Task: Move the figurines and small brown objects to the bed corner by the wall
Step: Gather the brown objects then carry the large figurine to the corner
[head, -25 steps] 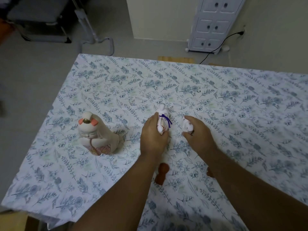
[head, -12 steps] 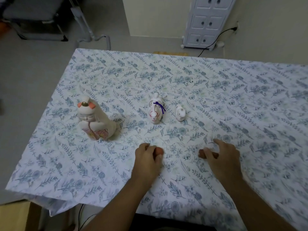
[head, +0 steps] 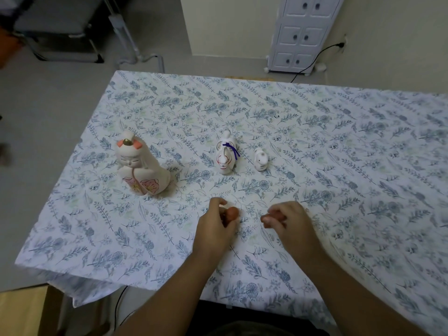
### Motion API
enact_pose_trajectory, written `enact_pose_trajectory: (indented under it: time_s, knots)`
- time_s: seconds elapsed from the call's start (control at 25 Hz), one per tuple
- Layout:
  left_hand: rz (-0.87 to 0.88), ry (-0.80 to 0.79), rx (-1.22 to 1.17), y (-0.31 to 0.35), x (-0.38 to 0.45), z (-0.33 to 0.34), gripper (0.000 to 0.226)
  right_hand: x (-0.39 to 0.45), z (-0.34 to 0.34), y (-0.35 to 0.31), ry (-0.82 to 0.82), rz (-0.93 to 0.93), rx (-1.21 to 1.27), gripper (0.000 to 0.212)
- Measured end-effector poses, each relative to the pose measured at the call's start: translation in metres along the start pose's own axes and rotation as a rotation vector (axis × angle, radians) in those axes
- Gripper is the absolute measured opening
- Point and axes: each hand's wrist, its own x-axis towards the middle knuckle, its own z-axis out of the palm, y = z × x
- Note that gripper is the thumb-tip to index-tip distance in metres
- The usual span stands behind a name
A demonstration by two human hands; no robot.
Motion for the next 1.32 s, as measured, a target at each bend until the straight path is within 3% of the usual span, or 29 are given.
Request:
enact_pose_trajectory:
  time_s: [0.08, 0.2, 0.32, 0.44, 0.72, 0.88, 1.08, 1.32]
  knots:
    - [0.051, 0.013, -0.012, 0.005, 0.008, -0.001, 0.053, 0.009, 0.008, -0.013, -0.017, -0.036, 0.003, 0.039]
    - [0.161, 0.080, 0.001, 0.014, 0.022, -0.001, 0.044, 0.023, 0.019, -0.027, -0.043, -0.111, -0.009, 0.055]
    - [0.162, 0.064, -0.014, 0.014, 0.027, -0.001, 0.033, 0.030, 0.028, -0.025, -0.081, -0.167, -0.082, 0.049]
    - [0.107, 0.037, -0.031, 0.008, 0.022, 0.001, 0.033, 0.029, 0.033, -0.016, -0.107, -0.130, -0.060, 0.029]
    - [0.060, 0.016, -0.083, 0.006, 0.030, 0.003, 0.036, 0.031, 0.036, -0.015, -0.105, -0.075, -0.024, 0.031]
    - [0.046, -0.024, -0.021, 0.007, 0.025, -0.007, 0.047, 0.017, 0.030, -0.026, -0.048, -0.089, -0.107, 0.065]
    - [0.324, 0.234, 0.052, -0.012, -0.010, -0.069, 0.044, 0.000, 0.038, -0.073, 0.114, -0.370, -0.234, 0.054]
    - [0.431, 0.513, 0.006, -0.039, -0.002, -0.179, 0.043, 0.013, 0.100, -0.171, -0.017, -0.401, -0.106, 0.053]
